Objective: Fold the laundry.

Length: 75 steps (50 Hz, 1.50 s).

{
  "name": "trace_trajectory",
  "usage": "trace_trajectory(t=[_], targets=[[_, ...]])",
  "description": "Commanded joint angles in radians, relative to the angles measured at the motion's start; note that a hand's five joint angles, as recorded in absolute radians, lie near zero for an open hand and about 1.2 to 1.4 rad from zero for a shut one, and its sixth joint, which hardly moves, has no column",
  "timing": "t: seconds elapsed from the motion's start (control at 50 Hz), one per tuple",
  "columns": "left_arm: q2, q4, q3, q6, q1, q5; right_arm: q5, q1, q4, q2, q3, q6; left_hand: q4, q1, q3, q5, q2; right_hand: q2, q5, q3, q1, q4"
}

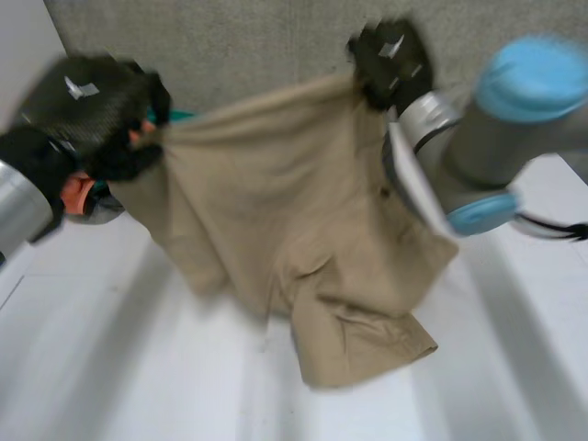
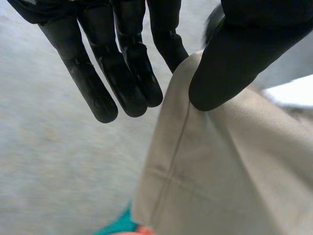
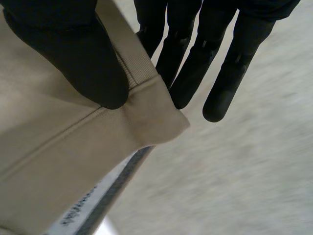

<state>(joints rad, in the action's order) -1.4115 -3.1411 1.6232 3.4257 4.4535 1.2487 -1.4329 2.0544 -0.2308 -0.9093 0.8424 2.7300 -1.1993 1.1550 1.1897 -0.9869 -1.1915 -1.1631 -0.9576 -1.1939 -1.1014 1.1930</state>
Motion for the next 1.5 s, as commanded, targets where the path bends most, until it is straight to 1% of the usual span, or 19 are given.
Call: trace_trajectory(t=[0.02,0.16,0.24,0.44,0.54,0.56,0.58,0.6,0.62,0.66,0.74,0.84,0.92,1.02,1.1,1.22,1.34,1.42,1.5], targets=[[0.017,-0.083,-0.138,-0.040,0.066,0.086,0.117,-0.085,0.030,-0.428,0.256,0.000,-0.197,0.241,0.207,-0.235,-0.205,-0.233,-0.264,-0.202,-0.295,0.203],[0.103,-0.117,-0.270,-0.150,0.072,0.132,0.124,-0.135,0.125,-0.705,0.291,0.010,-0.197,0.241,0.207,-0.235,-0.205,-0.233,-0.264,-0.202,-0.295,0.203],[0.143,-0.106,-0.351,-0.203,0.082,0.135,0.155,-0.163,0.178,-0.801,0.270,0.048,-0.197,0.241,0.207,-0.235,-0.205,-0.233,-0.264,-0.202,-0.295,0.203],[0.143,-0.022,-0.497,-0.275,0.112,0.126,0.239,-0.253,0.332,-0.864,0.218,0.212,-0.197,0.241,0.207,-0.235,-0.205,-0.233,-0.264,-0.202,-0.295,0.203],[0.085,0.015,-0.453,-0.293,0.090,0.110,0.261,-0.202,0.393,-0.820,0.285,0.231,-0.197,0.241,0.207,-0.235,-0.205,-0.233,-0.264,-0.202,-0.295,0.203],[0.072,0.030,-0.433,-0.296,0.078,0.103,0.253,-0.186,0.398,-0.810,0.297,0.221,-0.197,0.241,0.207,-0.235,-0.205,-0.233,-0.264,-0.202,-0.295,0.203],[0.045,0.056,-0.383,-0.298,0.052,0.085,0.247,-0.172,0.400,-0.804,0.310,0.206,-0.081,0.125,0.091,-0.119,-0.089,-0.233,-0.264,-0.202,-0.295,0.203],[0.031,0.067,-0.352,-0.298,0.041,0.075,0.223,-0.149,0.401,-0.783,0.335,0.173,0.112,-0.068,-0.102,0.074,0.104,-0.233,-0.264,-0.202,-0.295,0.203],[0.016,0.081,-0.317,-0.298,0.026,0.063,0.207,-0.137,0.400,-0.771,0.349,0.156,0.390,-0.346,-0.380,0.352,0.382,-0.233,-0.264,-0.202,-0.295,0.203],[-0.026,0.108,-0.213,-0.299,-0.009,0.049,0.172,-0.117,0.398,-0.746,0.377,0.120,0.697,-0.652,-0.687,0.659,0.689,-0.233,-0.264,-0.202,-0.295,0.203],[-0.087,0.115,-0.044,-0.315,-0.031,0.051,0.085,-0.064,0.393,-0.666,0.448,0.027,0.754,-0.709,-0.744,0.716,0.746,-0.233,-0.264,-0.202,-0.295,0.203],[-0.124,0.078,0.073,-0.353,-0.022,0.057,0.036,0.005,0.380,-0.606,0.466,-0.027,0.772,-0.727,-0.762,0.734,0.764,-0.233,-0.264,-0.202,-0.295,0.203],[-0.136,0.064,0.090,-0.405,0.003,0.049,-0.018,0.059,0.360,-0.573,0.458,-0.053,0.754,-0.710,-0.744,0.716,0.746,-0.233,-0.264,-0.202,-0.295,0.203],[-0.147,0.119,0.076,-0.480,0.009,0.035,-0.090,0.099,0.321,-0.487,0.417,-0.087,0.754,-0.710,-0.744,0.716,0.746,-0.233,-0.264,-0.202,-0.295,0.203],[-0.158,0.157,0.072,-0.522,0.012,0.012,-0.130,0.170,0.301,-0.422,0.354,-0.101,0.754,-0.710,-0.744,0.716,0.746,-0.233,-0.264,-0.202,-0.295,0.203],[-0.199,0.200,0.076,-0.595,0.010,-0.029,-0.238,0.285,0.268,-0.375,0.279,-0.116,0.754,-0.710,-0.744,0.716,0.746,-0.233,-0.264,-0.202,-0.295,0.203],[-0.244,0.322,0.096,-0.747,-0.031,-0.106,-0.273,0.316,0.196,-0.309,0.259,-0.203,0.730,-0.686,-0.721,0.693,0.723,-0.233,-0.264,-0.202,-0.295,0.203],[-0.262,0.326,0.104,-0.789,-0.072,-0.133,-0.288,0.339,0.176,-0.283,0.268,-0.253,0.733,-0.689,-0.724,0.695,0.726,-0.233,-0.264,-0.202,-0.295,0.203],[-0.308,0.294,0.093,-0.835,-0.129,-0.127,-0.310,0.342,0.169,-0.289,0.287,-0.254,0.733,-0.689,-0.724,0.695,0.726,-0.233,-0.264,-0.202,-0.295,0.203]])
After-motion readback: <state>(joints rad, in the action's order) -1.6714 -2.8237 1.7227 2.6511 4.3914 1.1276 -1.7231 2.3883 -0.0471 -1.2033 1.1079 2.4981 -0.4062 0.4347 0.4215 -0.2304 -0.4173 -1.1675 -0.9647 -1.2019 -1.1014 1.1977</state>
